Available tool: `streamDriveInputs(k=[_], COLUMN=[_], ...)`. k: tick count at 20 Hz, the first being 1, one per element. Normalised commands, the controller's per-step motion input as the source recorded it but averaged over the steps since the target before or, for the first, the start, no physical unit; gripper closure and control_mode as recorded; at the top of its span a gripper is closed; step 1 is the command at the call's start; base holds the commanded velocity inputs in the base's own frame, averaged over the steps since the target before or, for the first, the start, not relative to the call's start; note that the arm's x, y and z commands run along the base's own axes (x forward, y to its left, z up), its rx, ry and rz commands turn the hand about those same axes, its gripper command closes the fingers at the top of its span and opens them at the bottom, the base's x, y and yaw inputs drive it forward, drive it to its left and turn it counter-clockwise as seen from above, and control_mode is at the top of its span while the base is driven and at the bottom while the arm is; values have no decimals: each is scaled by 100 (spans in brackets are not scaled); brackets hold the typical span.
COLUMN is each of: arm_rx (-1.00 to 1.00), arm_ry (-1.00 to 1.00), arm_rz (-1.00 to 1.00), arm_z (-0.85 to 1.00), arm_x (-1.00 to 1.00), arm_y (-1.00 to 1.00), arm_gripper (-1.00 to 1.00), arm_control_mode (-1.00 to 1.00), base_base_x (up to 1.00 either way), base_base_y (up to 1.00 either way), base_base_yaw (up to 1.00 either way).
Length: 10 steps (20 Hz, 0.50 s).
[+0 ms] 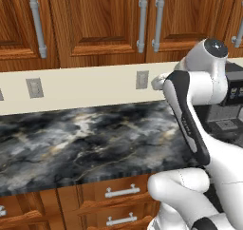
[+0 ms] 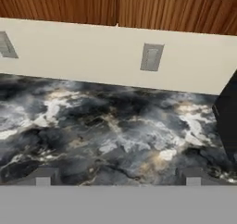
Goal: Open the cabinet directly in front. Then move the beer and the mug to the dining counter with the candle on it.
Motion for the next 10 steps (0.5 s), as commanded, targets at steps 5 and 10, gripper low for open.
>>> streamDriveInputs(k=[5,10], arm_rx=[-3,0], arm_ry=[-57,-52], arm_rz=[0,0], arm_z=[52,58], arm_x=[-46,-35], arm_y=[0,0], arm_gripper=[-100,-100], arm_control_mode=[-100,-100], base_base_x=[0,0], base_base_y=[0,0], base_base_yaw=[0,0])
